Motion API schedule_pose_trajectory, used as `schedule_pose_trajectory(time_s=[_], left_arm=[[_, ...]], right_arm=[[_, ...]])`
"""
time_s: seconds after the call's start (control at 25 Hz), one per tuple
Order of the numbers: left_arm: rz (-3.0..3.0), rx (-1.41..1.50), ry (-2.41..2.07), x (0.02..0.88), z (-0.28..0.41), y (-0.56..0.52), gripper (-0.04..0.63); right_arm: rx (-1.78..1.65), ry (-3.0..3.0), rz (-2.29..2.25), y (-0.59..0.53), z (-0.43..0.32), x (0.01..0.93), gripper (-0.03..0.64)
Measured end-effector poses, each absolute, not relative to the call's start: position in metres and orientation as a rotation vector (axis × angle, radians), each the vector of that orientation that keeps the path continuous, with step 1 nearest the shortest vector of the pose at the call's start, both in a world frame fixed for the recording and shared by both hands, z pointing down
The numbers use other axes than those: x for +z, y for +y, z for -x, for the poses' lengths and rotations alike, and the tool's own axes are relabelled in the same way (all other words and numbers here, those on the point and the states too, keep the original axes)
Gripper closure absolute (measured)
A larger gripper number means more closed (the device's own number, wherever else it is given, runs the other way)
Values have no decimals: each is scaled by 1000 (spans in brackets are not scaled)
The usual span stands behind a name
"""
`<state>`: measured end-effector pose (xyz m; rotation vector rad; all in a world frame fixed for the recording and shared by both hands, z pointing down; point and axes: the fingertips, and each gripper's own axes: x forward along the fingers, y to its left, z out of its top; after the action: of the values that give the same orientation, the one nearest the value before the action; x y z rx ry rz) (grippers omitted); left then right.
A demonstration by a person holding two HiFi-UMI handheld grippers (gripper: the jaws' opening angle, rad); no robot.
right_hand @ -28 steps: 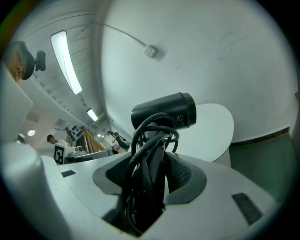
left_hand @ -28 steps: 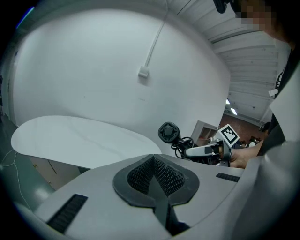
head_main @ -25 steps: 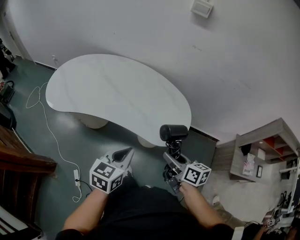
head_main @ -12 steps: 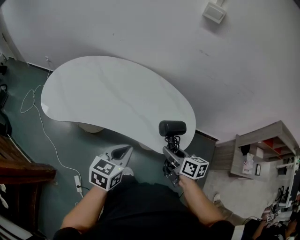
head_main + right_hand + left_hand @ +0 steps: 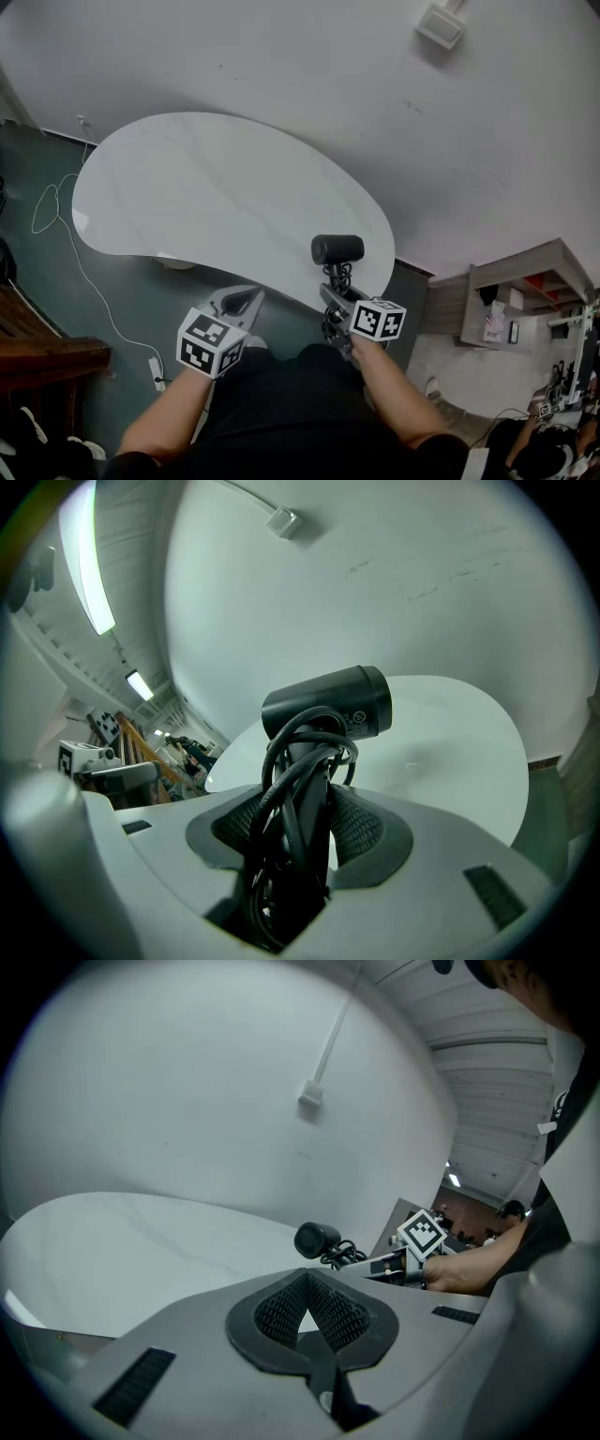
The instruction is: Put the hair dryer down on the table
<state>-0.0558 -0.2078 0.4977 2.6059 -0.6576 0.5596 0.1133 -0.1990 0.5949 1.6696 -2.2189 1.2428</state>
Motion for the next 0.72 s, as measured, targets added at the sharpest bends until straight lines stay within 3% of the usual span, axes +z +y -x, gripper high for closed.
schedule_pose_trajectory(time_s=[0.72], left_arm=[[-2455,497,-921,495,40,-226,584]], right_arm=[[1204,-2059,-1492,-284,-140,672,420]])
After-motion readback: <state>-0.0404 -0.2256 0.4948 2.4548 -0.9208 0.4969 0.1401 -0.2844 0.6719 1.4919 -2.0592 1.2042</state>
